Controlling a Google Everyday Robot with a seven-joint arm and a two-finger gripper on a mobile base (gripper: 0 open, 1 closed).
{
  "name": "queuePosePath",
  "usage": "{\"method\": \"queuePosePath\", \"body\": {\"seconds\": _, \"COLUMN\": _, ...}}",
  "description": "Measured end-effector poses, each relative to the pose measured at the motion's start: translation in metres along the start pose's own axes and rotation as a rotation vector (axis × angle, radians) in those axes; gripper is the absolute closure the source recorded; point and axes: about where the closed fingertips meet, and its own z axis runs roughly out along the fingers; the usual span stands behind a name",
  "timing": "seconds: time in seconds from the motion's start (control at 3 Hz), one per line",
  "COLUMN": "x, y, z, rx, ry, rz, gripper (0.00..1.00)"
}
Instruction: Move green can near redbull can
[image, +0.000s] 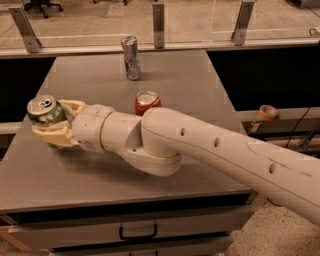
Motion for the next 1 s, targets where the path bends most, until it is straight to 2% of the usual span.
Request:
{"method": "queuePosePath", "body": {"seconds": 0.33, "x": -0.035, "y": -0.045, "z": -0.020, "rx": 0.084, "ry": -0.033, "rz": 0.010, "gripper": 1.00}}
{"method": "queuePosePath", "body": {"seconds": 0.67, "x": -0.065, "y": -0.091, "z": -0.051, "rx": 0.157, "ry": -0.060, "rz": -0.008, "gripper": 1.00}}
{"method": "queuePosePath", "body": {"seconds": 1.0, "x": -0.085, "y": -0.141, "z": -0.086, "rx": 0.205, "ry": -0.075, "rz": -0.018, "gripper": 1.00}}
